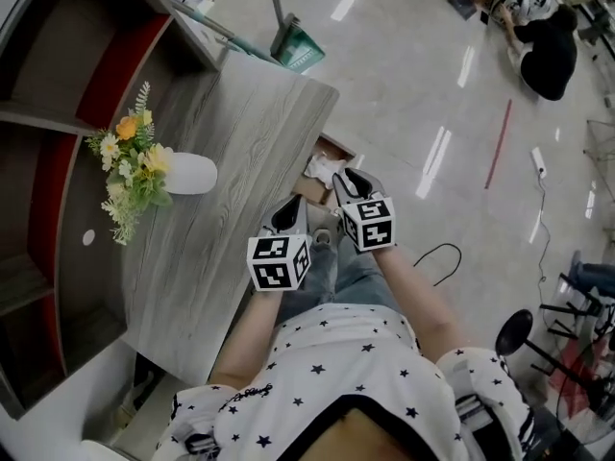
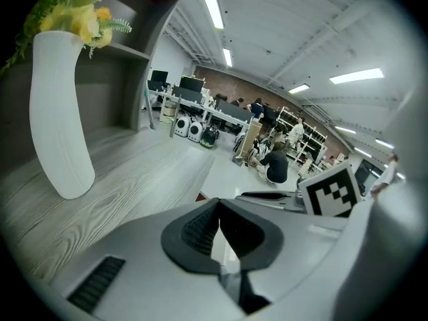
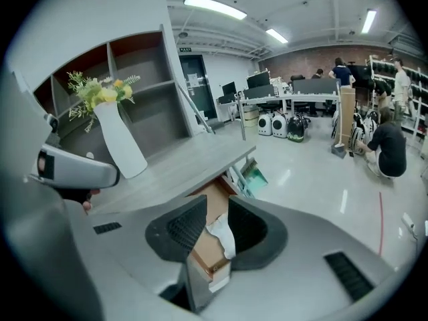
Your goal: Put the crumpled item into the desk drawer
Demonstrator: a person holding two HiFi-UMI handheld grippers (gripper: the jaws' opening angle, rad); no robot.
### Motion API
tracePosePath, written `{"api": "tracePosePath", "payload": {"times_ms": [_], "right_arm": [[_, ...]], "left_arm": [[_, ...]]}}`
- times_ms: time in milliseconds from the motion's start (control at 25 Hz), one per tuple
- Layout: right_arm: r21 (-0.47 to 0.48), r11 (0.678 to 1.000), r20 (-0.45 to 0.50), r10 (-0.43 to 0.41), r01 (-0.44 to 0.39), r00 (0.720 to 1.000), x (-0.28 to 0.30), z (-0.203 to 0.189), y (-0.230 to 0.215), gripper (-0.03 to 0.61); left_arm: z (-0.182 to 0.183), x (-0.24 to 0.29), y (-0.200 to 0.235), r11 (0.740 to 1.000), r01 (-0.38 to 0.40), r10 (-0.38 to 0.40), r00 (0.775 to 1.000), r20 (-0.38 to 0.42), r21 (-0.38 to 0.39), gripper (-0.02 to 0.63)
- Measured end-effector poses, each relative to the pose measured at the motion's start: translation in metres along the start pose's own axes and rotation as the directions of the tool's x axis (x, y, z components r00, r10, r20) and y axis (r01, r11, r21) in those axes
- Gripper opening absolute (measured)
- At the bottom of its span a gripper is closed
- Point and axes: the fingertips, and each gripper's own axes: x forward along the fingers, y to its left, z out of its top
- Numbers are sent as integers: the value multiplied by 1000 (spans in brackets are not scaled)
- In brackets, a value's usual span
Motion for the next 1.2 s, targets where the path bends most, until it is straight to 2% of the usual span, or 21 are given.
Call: {"api": "tracePosePath", "payload": {"times_ms": [560, 920, 1200], "right_arm": [[23, 999, 171, -39, 35, 985, -81, 49, 12, 11], [39, 998, 240, -62, 54, 969, -124, 66, 6, -5], [58, 998, 280, -46, 31, 959, -143, 71, 6, -6]], "left_arm": [[22, -17, -41, 994, 79, -83, 996, 42, 76, 14], [42, -30, -69, 984, 123, -133, 989, 71, 131, 14], [51, -34, -79, 975, 147, -162, 983, 87, 165, 14]]}}
